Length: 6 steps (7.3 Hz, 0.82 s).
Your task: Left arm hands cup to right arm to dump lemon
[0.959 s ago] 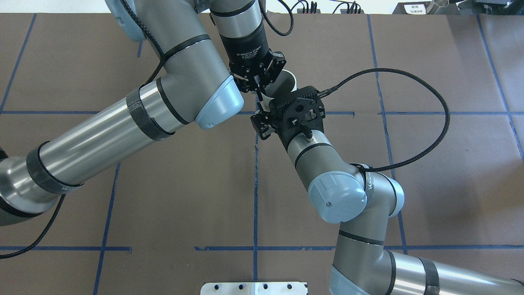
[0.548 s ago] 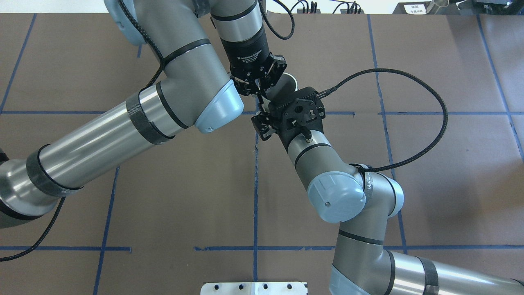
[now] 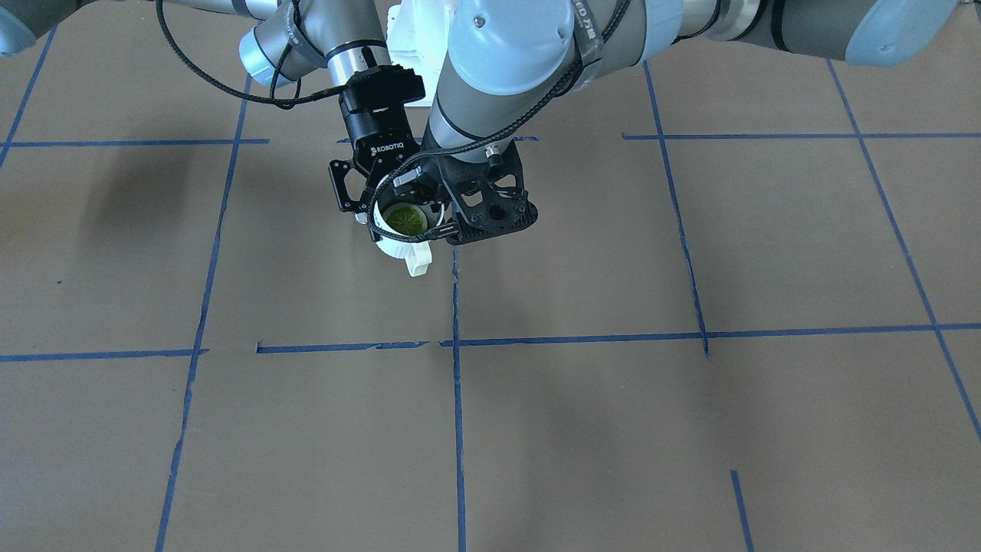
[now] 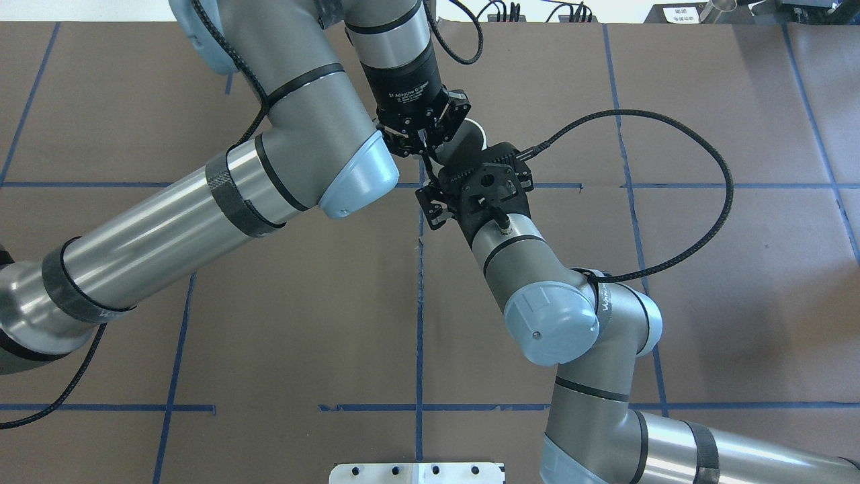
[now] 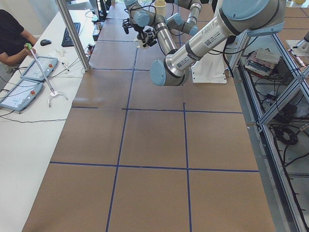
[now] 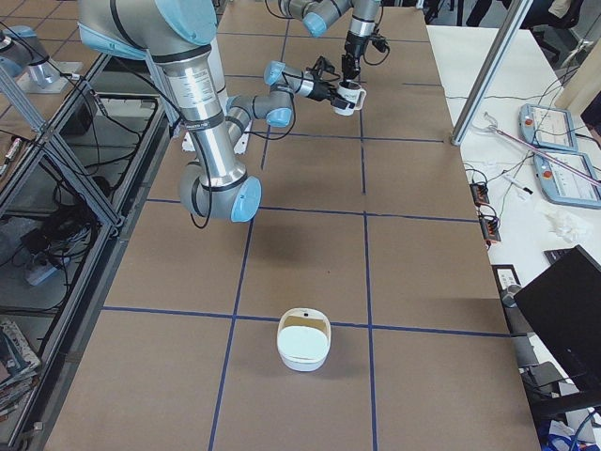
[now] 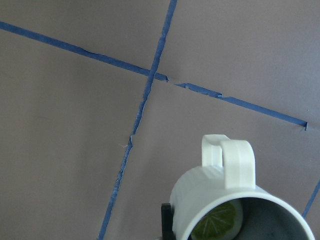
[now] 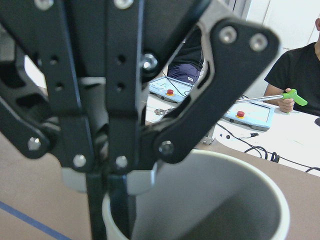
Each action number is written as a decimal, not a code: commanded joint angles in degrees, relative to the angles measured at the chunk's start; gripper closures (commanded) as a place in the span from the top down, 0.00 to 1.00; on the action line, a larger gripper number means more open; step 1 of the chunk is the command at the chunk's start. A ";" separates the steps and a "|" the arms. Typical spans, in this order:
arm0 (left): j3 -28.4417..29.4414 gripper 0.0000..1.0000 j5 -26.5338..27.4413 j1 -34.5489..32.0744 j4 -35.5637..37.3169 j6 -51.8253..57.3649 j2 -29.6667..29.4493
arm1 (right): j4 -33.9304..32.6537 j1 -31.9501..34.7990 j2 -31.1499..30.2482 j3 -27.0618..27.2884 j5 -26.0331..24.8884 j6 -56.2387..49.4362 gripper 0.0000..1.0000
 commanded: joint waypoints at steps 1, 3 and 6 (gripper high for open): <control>-0.10 0.92 -0.15 0.00 -0.71 -0.02 0.11 | -0.21 -0.42 -0.01 -0.09 -0.06 -0.83 0.25; -7.27 1.00 -0.06 -0.09 -0.63 -0.02 3.77 | 0.31 -1.29 -0.62 -0.35 -0.15 -0.57 0.26; -12.84 1.00 -0.06 -2.28 -0.71 0.15 8.89 | 0.66 -0.86 -8.38 5.85 -1.20 1.53 0.29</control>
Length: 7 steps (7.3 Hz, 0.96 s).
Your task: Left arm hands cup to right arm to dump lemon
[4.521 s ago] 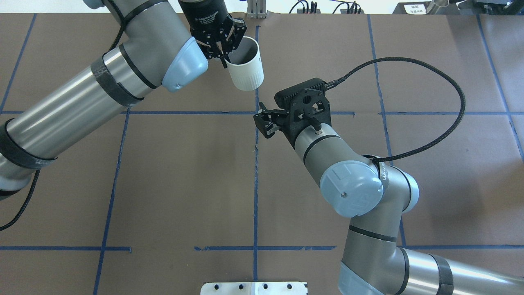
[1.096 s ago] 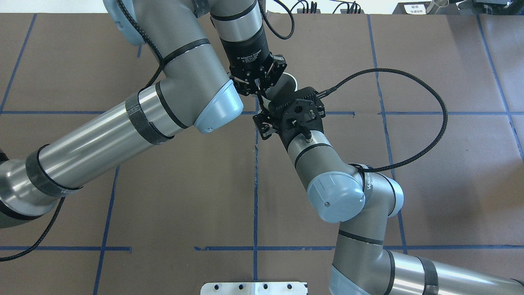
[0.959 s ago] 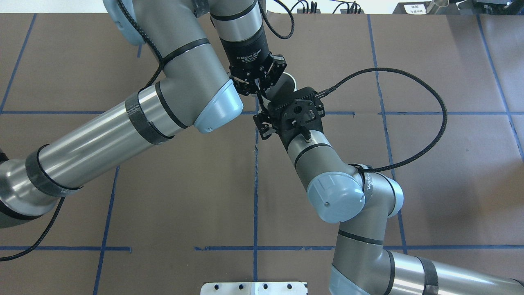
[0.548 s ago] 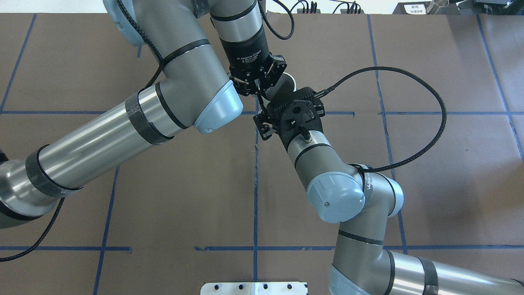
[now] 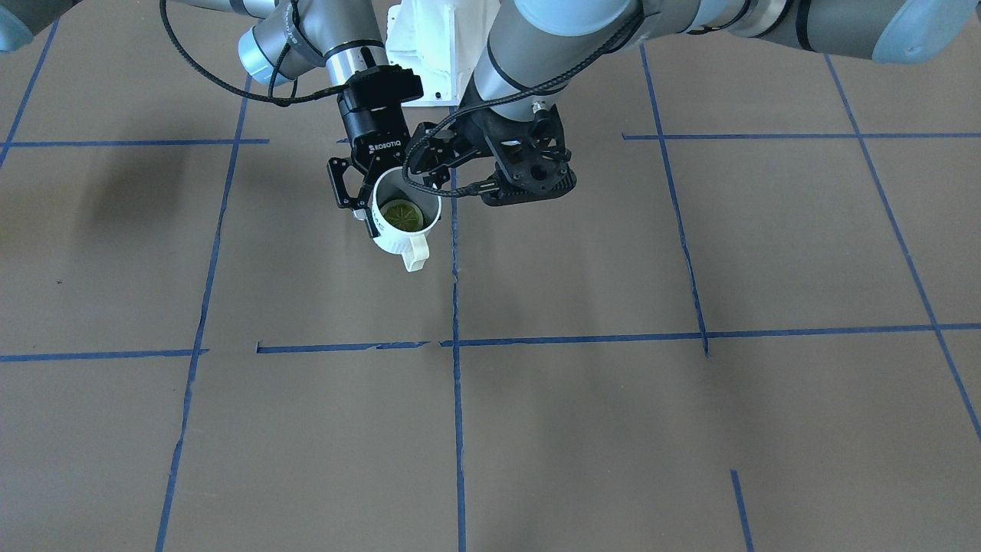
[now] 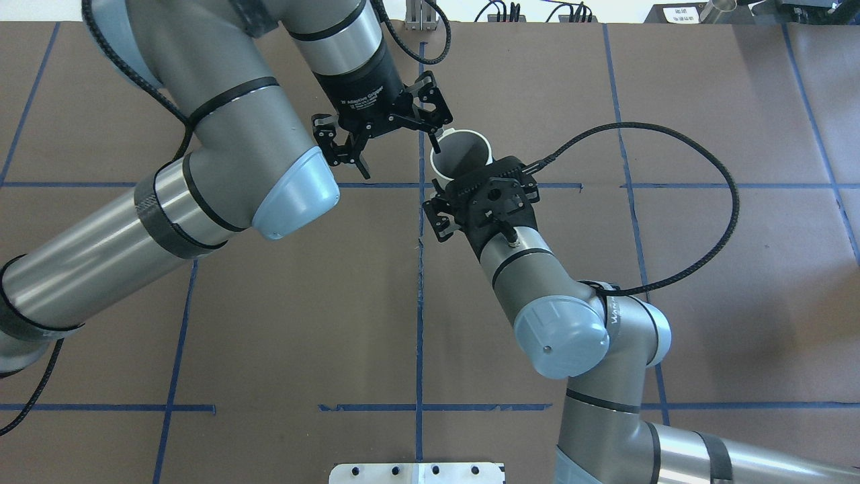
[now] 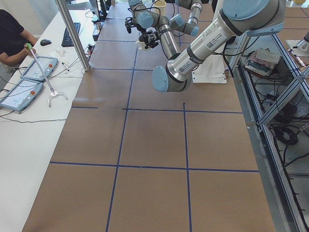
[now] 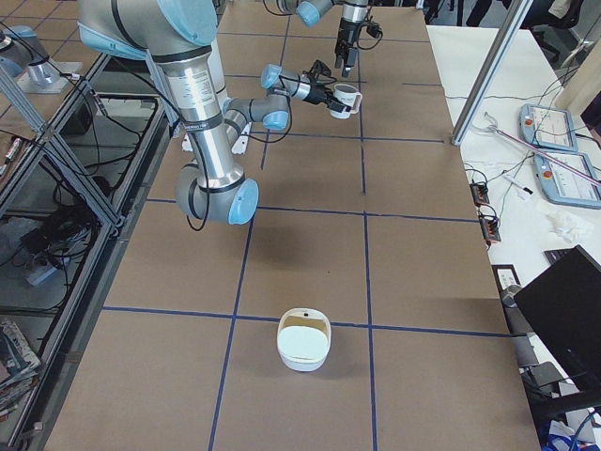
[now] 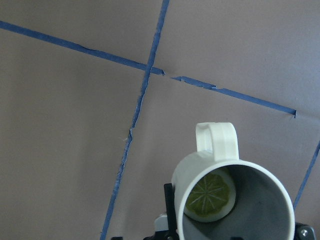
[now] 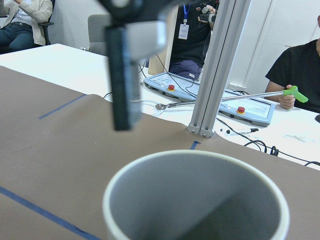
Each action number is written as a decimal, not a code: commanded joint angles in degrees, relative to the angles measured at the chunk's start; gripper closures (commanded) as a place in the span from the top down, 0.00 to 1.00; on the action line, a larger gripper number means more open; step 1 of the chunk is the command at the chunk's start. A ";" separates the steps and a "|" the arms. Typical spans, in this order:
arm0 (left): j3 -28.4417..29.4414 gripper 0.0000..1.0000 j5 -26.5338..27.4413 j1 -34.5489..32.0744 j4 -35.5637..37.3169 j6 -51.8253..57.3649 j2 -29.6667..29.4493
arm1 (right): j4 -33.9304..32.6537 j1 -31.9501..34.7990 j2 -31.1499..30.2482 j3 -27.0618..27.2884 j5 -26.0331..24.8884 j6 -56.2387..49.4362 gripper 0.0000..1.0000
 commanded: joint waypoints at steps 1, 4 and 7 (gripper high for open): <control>-2.63 1.00 0.00 -0.89 -0.07 0.10 2.81 | 0.07 1.16 -11.60 8.15 -0.30 1.07 0.26; -2.64 1.00 0.09 -0.89 -0.16 0.18 3.18 | 0.16 4.50 -29.10 21.68 0.23 9.41 0.21; -2.55 1.00 1.05 -0.89 -0.24 0.45 3.53 | 23.71 5.21 -49.81 22.70 0.23 16.72 0.04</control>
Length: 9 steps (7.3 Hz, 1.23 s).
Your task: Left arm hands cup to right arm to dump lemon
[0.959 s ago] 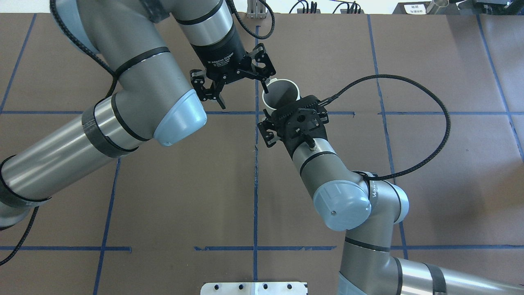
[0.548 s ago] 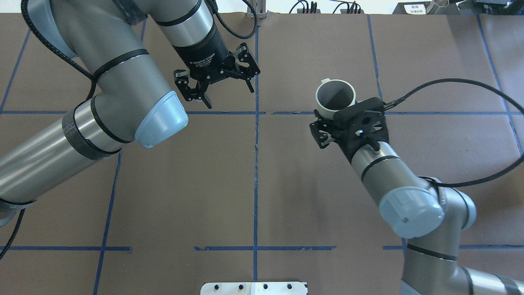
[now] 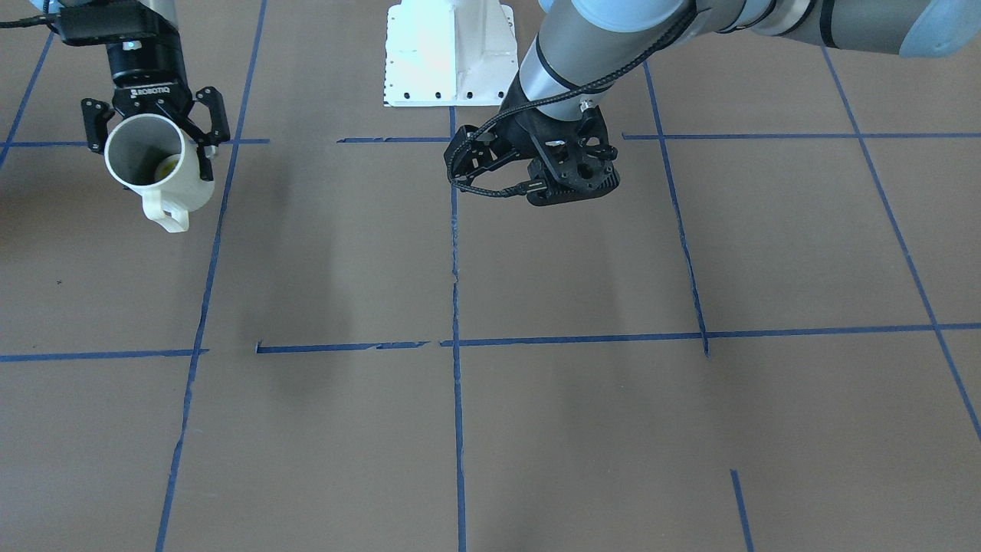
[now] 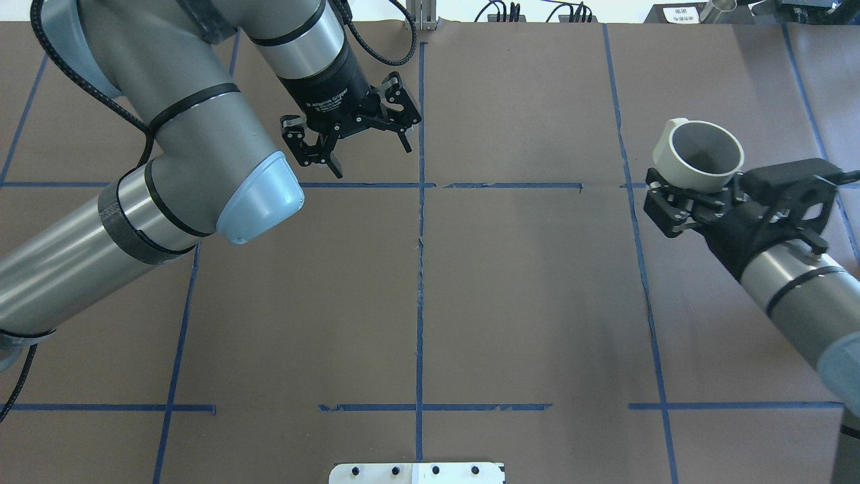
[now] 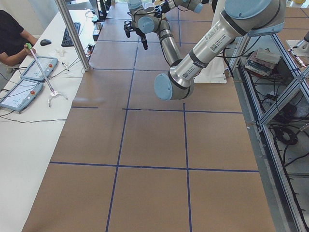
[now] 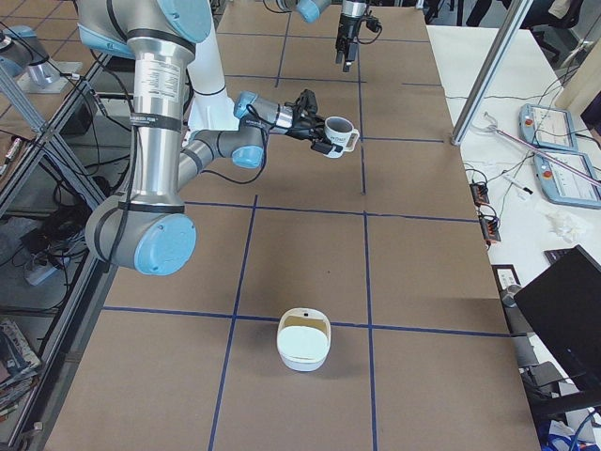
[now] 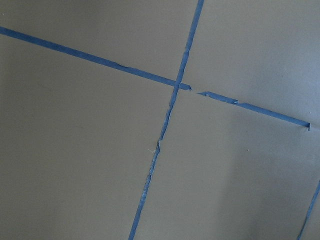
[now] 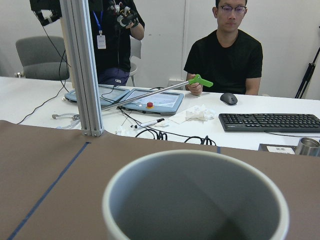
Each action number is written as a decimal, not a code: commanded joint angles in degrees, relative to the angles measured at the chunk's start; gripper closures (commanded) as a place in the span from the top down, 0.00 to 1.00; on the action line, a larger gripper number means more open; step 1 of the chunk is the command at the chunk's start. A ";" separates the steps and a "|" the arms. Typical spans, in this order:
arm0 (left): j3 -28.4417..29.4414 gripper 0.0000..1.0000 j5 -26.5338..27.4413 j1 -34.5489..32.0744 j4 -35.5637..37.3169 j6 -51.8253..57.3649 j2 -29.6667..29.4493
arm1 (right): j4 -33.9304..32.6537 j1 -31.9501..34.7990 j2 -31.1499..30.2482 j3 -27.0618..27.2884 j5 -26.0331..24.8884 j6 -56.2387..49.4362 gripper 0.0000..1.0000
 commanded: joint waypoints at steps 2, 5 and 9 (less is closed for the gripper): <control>-0.05 1.00 0.27 0.06 -0.03 0.04 0.11 | 17.07 1.74 -15.58 -3.09 0.24 4.44 0.04; -0.22 1.00 0.35 0.23 0.06 -0.40 -0.15 | 29.72 24.58 -19.57 -13.01 31.24 9.91 0.07; -0.93 1.00 0.88 0.32 0.14 -2.42 -0.77 | 54.33 27.41 -21.49 -28.85 33.11 26.96 0.08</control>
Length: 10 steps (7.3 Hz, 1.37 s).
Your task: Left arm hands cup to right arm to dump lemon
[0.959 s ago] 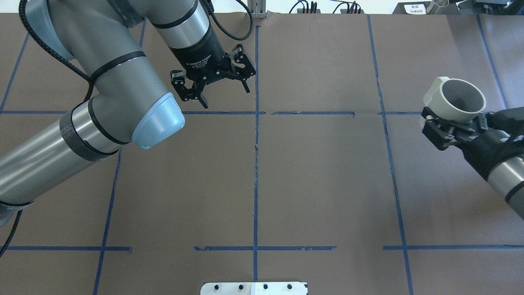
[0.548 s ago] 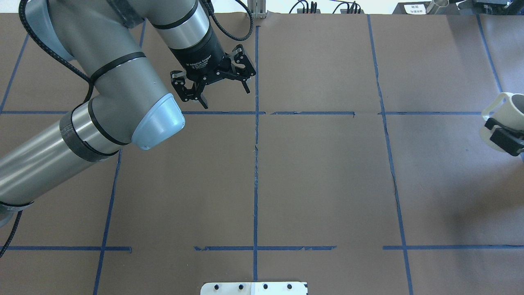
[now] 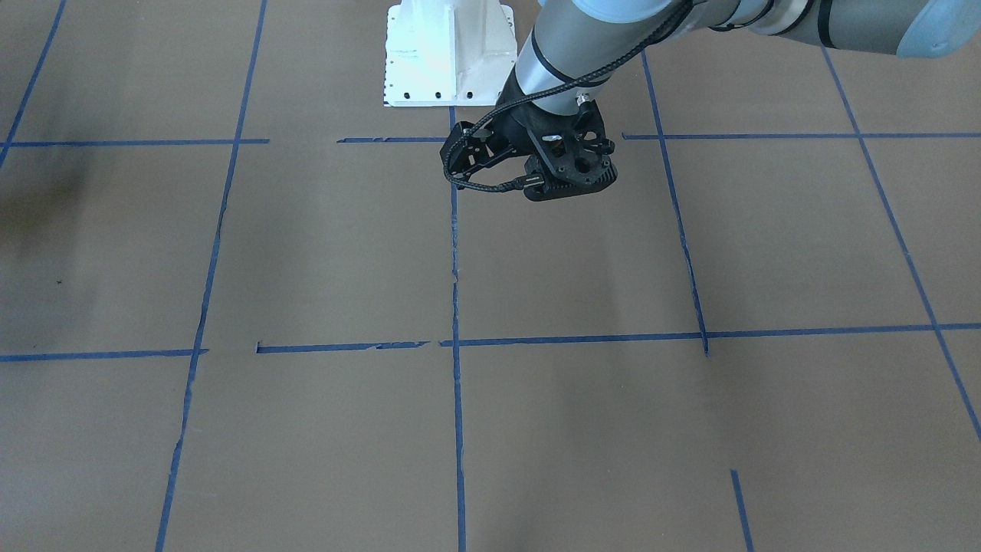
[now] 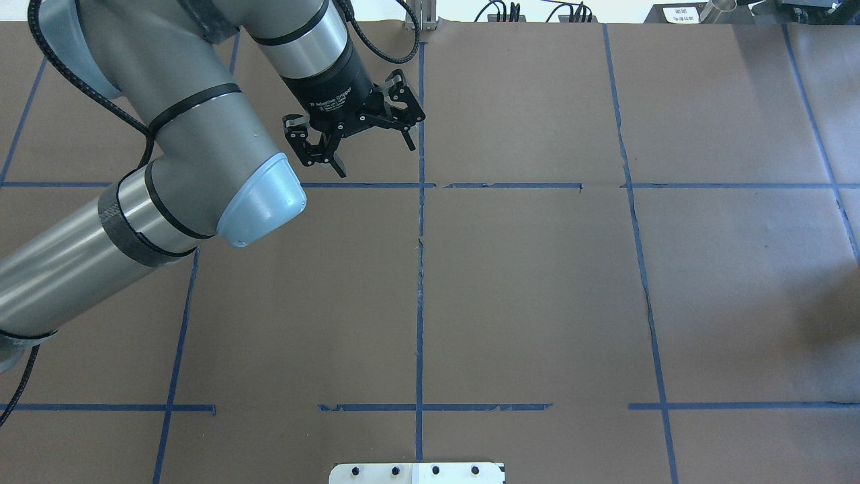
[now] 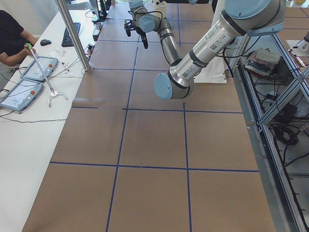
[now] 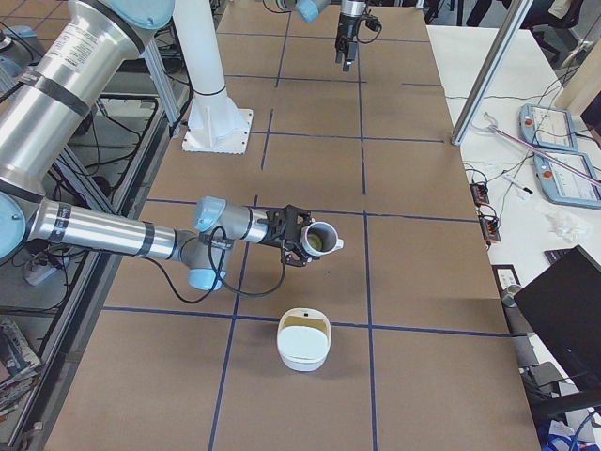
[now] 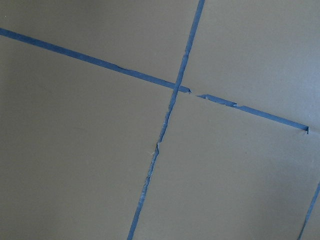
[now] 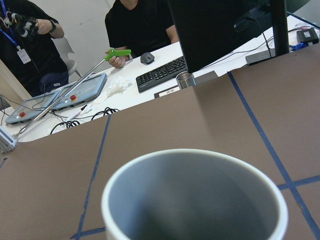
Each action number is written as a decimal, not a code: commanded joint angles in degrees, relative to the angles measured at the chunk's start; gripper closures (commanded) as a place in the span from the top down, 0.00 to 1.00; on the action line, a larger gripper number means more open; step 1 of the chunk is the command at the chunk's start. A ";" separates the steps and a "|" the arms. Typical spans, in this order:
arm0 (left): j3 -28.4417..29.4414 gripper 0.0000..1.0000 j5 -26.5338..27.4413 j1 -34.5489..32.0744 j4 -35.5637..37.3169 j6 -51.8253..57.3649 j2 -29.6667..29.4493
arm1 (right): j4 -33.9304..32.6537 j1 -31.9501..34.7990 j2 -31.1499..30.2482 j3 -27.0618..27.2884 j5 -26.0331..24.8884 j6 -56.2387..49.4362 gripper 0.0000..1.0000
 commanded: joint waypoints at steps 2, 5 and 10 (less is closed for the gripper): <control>-0.53 1.00 0.37 0.06 0.07 -1.04 -0.12 | 26.99 1.42 -0.10 -18.28 2.78 22.08 0.10; -0.61 1.00 1.95 0.15 0.07 -1.04 -0.03 | 28.60 11.48 6.20 -22.21 11.35 37.29 0.12; -0.53 1.00 2.30 0.15 -0.02 -1.04 0.23 | 30.17 24.37 13.53 -28.73 22.66 67.15 0.17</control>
